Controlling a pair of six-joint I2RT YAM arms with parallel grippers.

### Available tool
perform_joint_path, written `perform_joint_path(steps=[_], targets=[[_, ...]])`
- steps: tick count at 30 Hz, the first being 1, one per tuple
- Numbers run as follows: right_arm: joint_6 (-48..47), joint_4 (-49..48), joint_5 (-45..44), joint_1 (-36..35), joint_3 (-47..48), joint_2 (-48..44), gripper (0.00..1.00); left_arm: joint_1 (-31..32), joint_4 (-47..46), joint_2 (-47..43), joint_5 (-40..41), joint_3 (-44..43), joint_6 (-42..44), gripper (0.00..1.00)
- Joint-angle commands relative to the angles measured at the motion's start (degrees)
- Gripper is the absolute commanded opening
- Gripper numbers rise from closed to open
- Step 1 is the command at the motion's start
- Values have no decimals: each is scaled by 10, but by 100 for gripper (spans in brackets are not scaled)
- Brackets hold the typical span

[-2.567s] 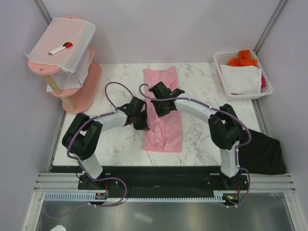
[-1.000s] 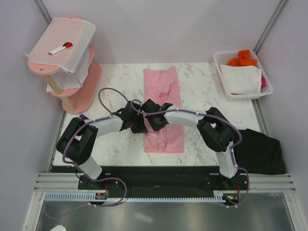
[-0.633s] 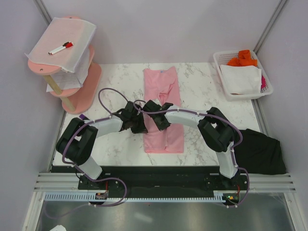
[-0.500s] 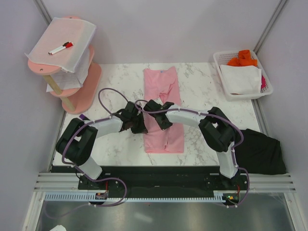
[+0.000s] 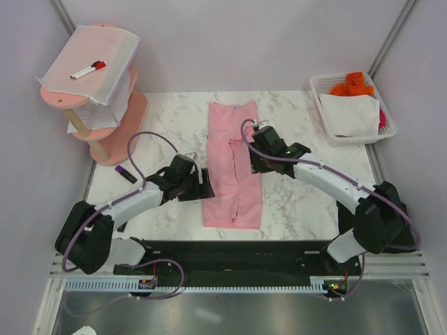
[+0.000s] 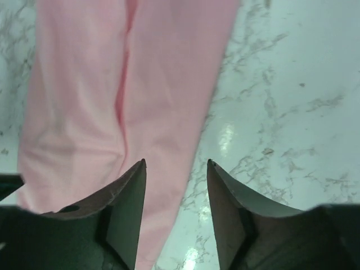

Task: Fold and stack the t-shirts
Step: Grab the bottom of the folded rectangular tshirt with both arms

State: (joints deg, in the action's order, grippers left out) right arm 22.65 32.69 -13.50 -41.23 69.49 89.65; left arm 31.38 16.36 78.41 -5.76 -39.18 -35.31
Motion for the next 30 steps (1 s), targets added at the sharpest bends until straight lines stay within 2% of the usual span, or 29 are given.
perform_joint_path(steps=[1,4,7,8,10,12,19,26,28,29,30], targets=[[31,-60,116,99,-111,-55,69,4,7,-119,24,34,9,94],[41,-60,159,113,-167,-73,72,4,21,-156,21,59,-6,97],[70,-75,221,113,-233,-83,71,4,33,-167,5,86,-26,86],[80,-83,251,113,-252,-90,71,4,34,-167,-1,94,-30,80],[96,-107,282,112,-301,-98,70,4,32,-166,-20,111,-42,77],[123,-128,316,109,-340,-116,70,6,31,-166,-29,121,-47,68],[179,-170,373,75,-391,-115,69,17,13,-136,-72,143,-56,61],[216,-194,388,15,-383,-79,65,51,-15,-103,-88,142,-73,40],[219,-199,386,11,-379,-75,39,56,-18,-93,-87,139,-74,33],[220,-199,374,11,-378,-76,25,57,-20,-89,-87,137,-73,20],[221,-199,365,11,-377,-80,0,59,-22,-85,-87,133,-72,14]])
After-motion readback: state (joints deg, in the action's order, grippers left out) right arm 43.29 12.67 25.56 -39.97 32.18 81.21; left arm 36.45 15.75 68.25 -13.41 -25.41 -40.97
